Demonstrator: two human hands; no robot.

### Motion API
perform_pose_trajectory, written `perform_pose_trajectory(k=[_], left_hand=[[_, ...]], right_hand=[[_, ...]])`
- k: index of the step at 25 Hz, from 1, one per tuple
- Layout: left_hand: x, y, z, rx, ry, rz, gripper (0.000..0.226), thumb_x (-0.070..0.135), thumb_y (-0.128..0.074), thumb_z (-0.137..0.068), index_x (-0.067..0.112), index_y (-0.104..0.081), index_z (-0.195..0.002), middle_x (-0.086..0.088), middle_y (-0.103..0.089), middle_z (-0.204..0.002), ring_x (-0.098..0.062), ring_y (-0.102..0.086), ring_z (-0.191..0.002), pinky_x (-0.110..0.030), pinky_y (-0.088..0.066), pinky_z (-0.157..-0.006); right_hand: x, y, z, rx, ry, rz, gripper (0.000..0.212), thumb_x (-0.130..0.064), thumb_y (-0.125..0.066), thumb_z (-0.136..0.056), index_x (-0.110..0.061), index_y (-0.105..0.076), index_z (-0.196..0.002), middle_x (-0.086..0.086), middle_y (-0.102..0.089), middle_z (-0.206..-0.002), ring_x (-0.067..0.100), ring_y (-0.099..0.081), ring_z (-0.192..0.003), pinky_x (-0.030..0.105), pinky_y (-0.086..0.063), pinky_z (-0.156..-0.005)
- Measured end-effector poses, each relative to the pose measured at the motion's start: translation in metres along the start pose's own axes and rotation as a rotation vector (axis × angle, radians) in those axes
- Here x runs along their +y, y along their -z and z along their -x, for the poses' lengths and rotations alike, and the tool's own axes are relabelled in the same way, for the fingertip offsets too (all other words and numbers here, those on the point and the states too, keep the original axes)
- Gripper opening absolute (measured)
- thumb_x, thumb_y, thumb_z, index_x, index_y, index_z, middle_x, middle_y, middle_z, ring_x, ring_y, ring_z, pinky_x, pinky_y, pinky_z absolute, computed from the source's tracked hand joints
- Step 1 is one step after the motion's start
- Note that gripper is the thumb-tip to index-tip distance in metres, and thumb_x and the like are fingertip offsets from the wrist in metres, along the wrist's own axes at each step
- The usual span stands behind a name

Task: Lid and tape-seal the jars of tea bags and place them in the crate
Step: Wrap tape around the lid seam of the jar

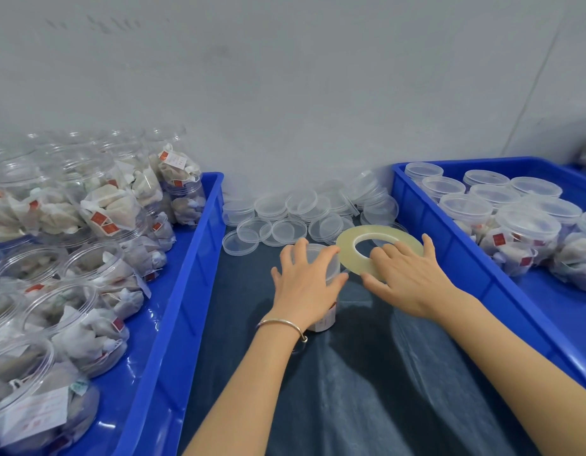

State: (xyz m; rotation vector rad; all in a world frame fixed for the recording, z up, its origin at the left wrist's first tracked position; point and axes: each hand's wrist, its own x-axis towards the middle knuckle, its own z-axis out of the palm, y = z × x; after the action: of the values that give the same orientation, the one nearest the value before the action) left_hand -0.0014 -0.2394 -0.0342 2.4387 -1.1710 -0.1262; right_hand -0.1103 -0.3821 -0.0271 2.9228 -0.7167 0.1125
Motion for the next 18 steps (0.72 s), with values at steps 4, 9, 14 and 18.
perform_pose_trajectory(k=[4, 9, 14, 18], left_hand=[[0.003, -0.002, -0.001, 0.065, 0.032, 0.038, 0.035, 0.051, -0.043, -0.093, 0.042, -0.042, -0.127, -0.001, -0.02, -0.149, -0.024, -0.012, -0.137, -0.056, -0.021, -0.109], [0.007, -0.005, -0.002, 0.139, 0.059, 0.043, 0.03, 0.048, -0.047, -0.091, 0.039, -0.047, -0.119, 0.002, -0.028, -0.143, -0.025, -0.021, -0.132, -0.047, -0.032, -0.102], [0.018, -0.01, -0.004, 0.205, 0.094, -0.022, 0.027, 0.047, -0.048, -0.091, 0.036, -0.049, -0.116, 0.002, -0.036, -0.138, -0.027, -0.027, -0.127, -0.042, -0.034, -0.095], [0.016, -0.01, -0.007, 0.225, 0.098, -0.017, 0.026, 0.049, -0.05, -0.089, 0.037, -0.051, -0.112, 0.003, -0.039, -0.134, -0.026, -0.03, -0.126, -0.04, -0.034, -0.094]], right_hand=[[-0.005, 0.001, -0.005, 0.016, 0.019, 0.05, 0.039, -0.053, -0.02, -0.096, -0.018, -0.037, -0.088, -0.005, -0.041, -0.089, 0.015, -0.042, -0.097, 0.061, -0.013, -0.109], [-0.005, 0.001, -0.007, 0.021, 0.025, 0.073, 0.039, -0.054, -0.019, -0.096, -0.019, -0.035, -0.087, -0.006, -0.041, -0.09, 0.016, -0.045, -0.1, 0.06, -0.014, -0.108], [-0.008, 0.0, -0.006, 0.03, 0.01, 0.115, 0.04, -0.055, -0.018, -0.097, -0.02, -0.033, -0.087, -0.007, -0.04, -0.089, 0.017, -0.046, -0.1, 0.057, -0.016, -0.108], [-0.01, -0.002, -0.004, 0.041, -0.009, 0.102, 0.041, -0.055, -0.019, -0.097, -0.019, -0.034, -0.084, -0.008, -0.04, -0.085, 0.017, -0.049, -0.095, 0.053, -0.017, -0.11]])
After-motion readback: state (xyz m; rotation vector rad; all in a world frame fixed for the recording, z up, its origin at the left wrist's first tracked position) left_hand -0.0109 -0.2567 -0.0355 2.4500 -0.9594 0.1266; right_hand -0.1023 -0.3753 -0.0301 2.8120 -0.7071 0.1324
